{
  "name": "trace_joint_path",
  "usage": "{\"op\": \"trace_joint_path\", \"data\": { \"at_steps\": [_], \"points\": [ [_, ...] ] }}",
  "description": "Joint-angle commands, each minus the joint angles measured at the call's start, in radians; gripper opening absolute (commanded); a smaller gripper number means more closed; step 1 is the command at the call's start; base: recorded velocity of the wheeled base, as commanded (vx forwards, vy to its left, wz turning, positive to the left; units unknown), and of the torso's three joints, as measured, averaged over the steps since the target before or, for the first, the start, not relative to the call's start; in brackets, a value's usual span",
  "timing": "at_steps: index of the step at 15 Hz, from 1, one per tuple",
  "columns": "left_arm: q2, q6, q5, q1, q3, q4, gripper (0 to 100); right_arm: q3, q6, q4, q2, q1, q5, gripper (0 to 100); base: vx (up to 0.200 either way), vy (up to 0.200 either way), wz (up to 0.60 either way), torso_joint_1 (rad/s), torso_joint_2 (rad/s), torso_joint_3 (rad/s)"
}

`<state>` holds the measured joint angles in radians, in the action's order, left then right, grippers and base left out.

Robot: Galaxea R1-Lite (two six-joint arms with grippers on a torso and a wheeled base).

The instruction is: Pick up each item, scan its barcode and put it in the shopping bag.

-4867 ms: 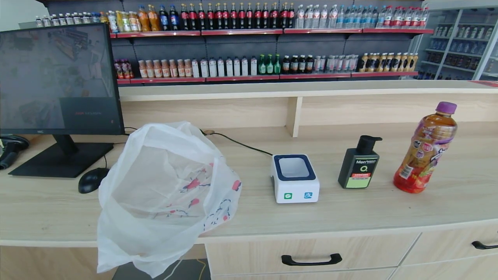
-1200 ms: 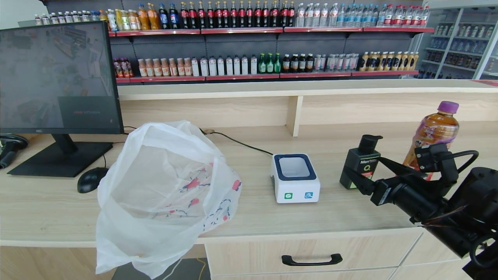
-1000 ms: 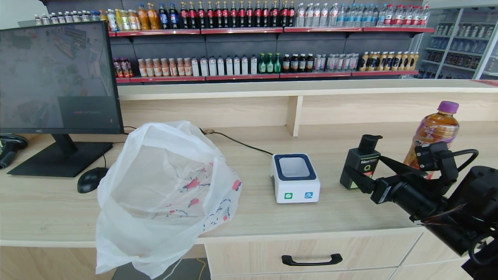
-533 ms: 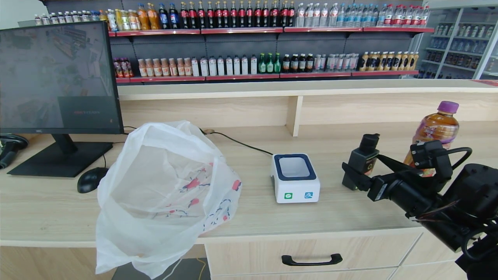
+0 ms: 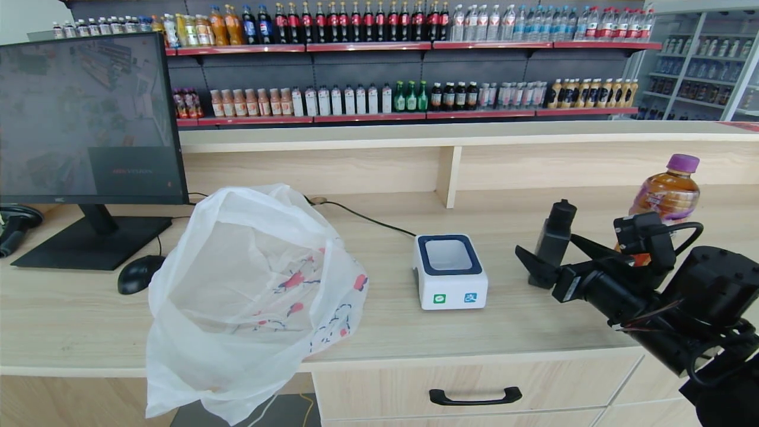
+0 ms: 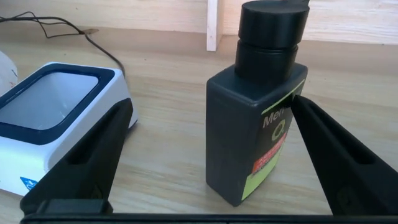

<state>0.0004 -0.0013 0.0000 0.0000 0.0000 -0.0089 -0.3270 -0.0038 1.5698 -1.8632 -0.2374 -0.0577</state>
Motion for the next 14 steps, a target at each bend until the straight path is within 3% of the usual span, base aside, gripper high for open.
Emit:
{"op": "trace_joint_path", "data": {
  "at_steps": [1,14],
  "points": [
    [0.0,0.0,0.0,0.0,0.0,0.0,100,-0.004,-0.001,0.001,-0.016,0.0,-0.001,100,0.0,0.0,0.0,0.0,0.0,0.0],
    [0.0,-0.002,0.0,0.0,0.0,0.0,100,-0.047,-0.005,0.001,-0.08,0.0,-0.002,100,0.0,0.0,0.0,0.0,0.0,0.0]
  ]
}}
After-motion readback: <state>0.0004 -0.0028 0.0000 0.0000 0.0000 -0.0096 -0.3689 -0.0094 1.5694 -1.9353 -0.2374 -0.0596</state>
